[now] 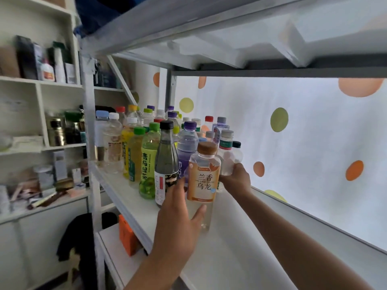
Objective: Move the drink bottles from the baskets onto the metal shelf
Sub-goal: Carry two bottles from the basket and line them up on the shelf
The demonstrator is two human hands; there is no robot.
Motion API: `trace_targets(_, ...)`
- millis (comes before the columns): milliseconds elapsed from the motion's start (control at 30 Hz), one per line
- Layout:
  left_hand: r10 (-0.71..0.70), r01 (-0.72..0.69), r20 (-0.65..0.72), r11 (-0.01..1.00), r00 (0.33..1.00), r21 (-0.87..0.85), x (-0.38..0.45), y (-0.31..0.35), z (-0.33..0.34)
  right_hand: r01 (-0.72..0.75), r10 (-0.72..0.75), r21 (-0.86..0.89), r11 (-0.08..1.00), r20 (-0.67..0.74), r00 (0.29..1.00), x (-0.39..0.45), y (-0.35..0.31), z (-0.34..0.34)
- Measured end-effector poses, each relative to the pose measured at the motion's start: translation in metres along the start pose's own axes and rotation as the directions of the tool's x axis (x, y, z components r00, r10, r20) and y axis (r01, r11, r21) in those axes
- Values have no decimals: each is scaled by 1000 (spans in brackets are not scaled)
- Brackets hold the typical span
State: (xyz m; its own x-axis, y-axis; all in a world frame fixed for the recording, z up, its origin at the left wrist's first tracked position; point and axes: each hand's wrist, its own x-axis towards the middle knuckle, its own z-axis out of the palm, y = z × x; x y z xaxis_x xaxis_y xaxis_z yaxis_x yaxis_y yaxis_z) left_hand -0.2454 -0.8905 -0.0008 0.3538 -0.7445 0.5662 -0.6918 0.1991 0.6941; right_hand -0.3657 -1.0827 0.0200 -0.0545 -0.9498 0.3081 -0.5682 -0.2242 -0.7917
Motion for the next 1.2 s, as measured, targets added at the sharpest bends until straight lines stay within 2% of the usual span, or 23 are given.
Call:
trace_targets(100, 31, -26, -41, 993, 999, 113, -3, 11, 10, 9, -9, -18, 1000, 5, 1000, 0, -1, 1)
trace_targets(300, 4, 3, -21, 958, 1000, 285, 15, 13, 27, 37, -33, -52, 998, 77, 997, -5, 3, -7)
trace_targets(433, -90, 70, 47, 941, 995, 331, 34, 12, 33, 5, 6, -80, 997, 128, 992, -10, 12, -19)
trace_targets(567, -161, 131, 149, 972, 976, 195, 50, 9, 44, 0, 16, -101, 995, 154, 988, -16, 18, -30)
trace_targets(700, -178, 156, 141, 976, 974, 154, 60, 10, 57, -1, 20, -100, 995, 183, 983, -25, 16, -39)
trace_targets(800, -100, 59, 123, 951, 987, 303, 65, 14, 62, 32, -3, -146, 989, 195, 981, -36, 13, -42)
trace_targets(867, -34, -58, 185, 883, 982, 467, 66, 15, 63, 62, -25, -196, 979, 187, 982, -44, 12, -43)
trace_targets(933, 17, -149, 237, 822, 971, 550, 64, 13, 66, 92, -47, -227, 969, 197, 979, -52, 12, -44)
trace_targets(1067, 73, -194, 227, 798, 971, 571, 64, 13, 73, 149, -87, -260, 954, 235, 968, -62, 17, -44)
trace_targets(1200, 65, -195, 230, 772, 971, 605, 64, 14, 72, 228, -125, -345, 910, 296, 947, -73, 23, -43)
